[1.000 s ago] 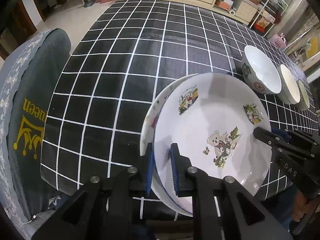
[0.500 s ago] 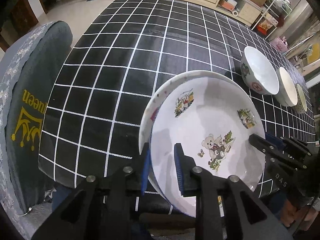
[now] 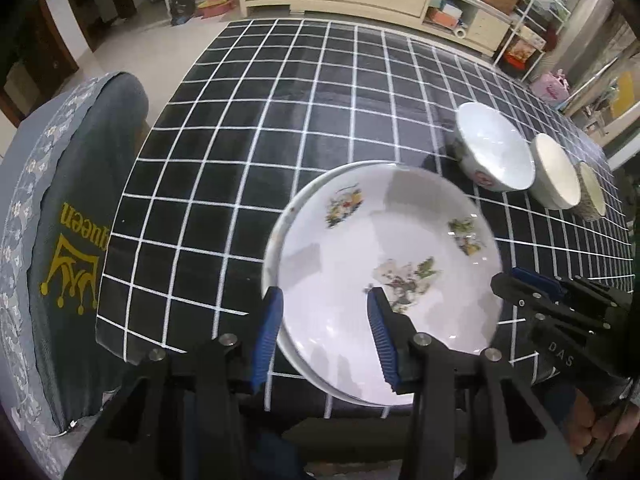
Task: Organize plates and bowls
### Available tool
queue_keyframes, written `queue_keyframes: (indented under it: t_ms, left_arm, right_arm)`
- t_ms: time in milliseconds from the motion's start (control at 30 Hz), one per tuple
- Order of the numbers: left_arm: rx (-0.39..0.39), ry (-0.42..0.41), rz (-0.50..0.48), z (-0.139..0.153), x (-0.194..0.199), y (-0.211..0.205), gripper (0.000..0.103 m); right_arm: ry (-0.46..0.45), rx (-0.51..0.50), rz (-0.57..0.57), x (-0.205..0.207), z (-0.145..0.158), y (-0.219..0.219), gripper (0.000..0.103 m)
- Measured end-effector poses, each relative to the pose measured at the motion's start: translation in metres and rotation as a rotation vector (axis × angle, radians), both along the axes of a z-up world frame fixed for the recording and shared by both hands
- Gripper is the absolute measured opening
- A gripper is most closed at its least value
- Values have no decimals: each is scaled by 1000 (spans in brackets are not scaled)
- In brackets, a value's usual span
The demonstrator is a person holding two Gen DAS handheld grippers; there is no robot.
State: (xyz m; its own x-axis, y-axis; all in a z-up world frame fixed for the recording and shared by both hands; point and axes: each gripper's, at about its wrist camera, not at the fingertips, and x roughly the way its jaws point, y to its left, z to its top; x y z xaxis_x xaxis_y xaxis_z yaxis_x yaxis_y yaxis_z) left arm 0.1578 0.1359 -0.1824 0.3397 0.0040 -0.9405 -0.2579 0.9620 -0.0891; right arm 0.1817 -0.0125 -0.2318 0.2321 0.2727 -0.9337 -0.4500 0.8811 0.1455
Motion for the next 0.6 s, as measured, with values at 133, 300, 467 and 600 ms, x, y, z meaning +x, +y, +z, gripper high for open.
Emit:
queue_keyframes:
  t_ms: [133,300,467,600]
  left_arm:
    - [-11,-15,-29,10,3,-16,41]
    - [-11,-33,-78,24,11,-36,41]
    - [-23,-47,-111,41,24,-51,41]
    - [-9,-58,-141,56,36,-59,41]
  right_arm:
    - [-19,10,-13,0,13,-12,47]
    - [-24,38,-43,6,32,-29,54]
    - [-23,71,-66,17,54,-44,57]
    - [-20,96,-87,30,74,-54,57]
